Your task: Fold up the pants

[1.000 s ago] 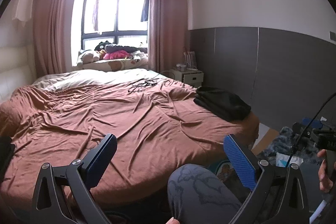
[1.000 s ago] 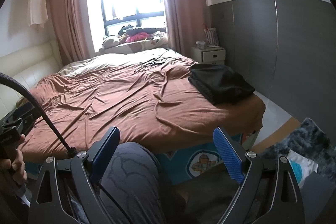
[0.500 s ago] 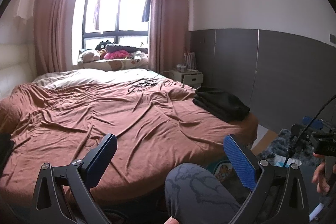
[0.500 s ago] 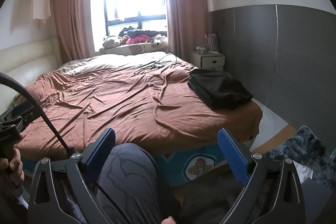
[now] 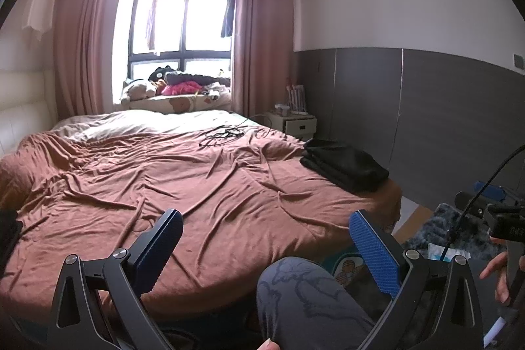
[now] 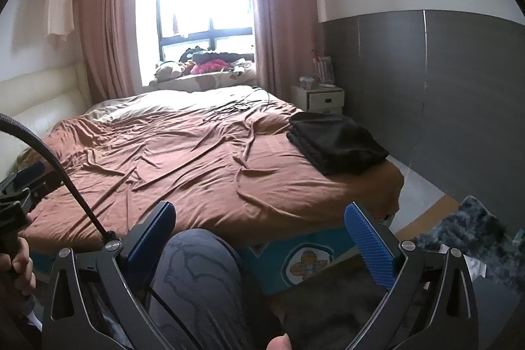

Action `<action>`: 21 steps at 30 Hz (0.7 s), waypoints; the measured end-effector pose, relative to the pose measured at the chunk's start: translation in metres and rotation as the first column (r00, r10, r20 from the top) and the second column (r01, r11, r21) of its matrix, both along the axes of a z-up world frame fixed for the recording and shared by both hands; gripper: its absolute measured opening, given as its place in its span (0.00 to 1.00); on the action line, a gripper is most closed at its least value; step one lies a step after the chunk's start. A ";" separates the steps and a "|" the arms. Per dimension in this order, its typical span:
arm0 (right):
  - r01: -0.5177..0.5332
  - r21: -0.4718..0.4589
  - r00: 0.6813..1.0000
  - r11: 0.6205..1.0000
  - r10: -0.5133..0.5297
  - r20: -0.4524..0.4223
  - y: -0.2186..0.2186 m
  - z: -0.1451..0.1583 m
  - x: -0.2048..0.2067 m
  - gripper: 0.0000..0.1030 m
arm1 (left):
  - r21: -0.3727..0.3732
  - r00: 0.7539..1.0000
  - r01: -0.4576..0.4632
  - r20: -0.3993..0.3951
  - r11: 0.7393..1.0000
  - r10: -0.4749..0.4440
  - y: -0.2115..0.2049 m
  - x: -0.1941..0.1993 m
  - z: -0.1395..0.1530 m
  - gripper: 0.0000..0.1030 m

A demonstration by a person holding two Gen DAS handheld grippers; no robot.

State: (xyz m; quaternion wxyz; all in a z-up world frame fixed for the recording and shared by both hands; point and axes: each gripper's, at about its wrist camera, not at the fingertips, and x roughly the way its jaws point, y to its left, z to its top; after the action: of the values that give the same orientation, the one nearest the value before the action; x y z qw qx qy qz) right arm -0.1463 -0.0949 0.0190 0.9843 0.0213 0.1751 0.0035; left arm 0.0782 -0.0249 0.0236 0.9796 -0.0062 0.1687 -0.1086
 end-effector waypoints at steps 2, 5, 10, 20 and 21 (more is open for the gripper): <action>0.000 0.000 1.000 1.000 0.000 -0.006 -0.001 -0.001 0.002 1.00 | -0.001 1.000 -0.005 -0.001 1.000 0.005 0.000 0.000 -0.001 1.00; -0.002 0.001 1.000 1.000 0.002 -0.011 -0.001 -0.001 0.003 1.00 | -0.003 1.000 -0.001 -0.007 1.000 0.001 0.001 0.000 0.000 1.00; -0.006 -0.001 1.000 1.000 0.006 -0.012 0.000 0.002 0.003 1.00 | -0.004 1.000 0.000 -0.007 1.000 0.000 0.001 0.000 0.000 1.00; -0.007 -0.010 1.000 1.000 0.006 -0.021 -0.002 0.000 0.006 1.00 | -0.012 1.000 0.005 -0.012 1.000 -0.005 0.004 0.000 0.000 0.99; -0.007 -0.012 1.000 1.000 0.007 -0.021 -0.002 0.000 0.005 1.00 | -0.015 1.000 0.004 -0.013 1.000 -0.004 0.005 0.000 -0.001 0.99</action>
State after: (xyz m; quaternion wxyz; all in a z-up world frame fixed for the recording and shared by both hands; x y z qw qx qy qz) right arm -0.1409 -0.0970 0.0189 0.9826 0.0145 0.1853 0.0055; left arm 0.0782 -0.0198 0.0227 0.9782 -0.0139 0.1745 -0.1117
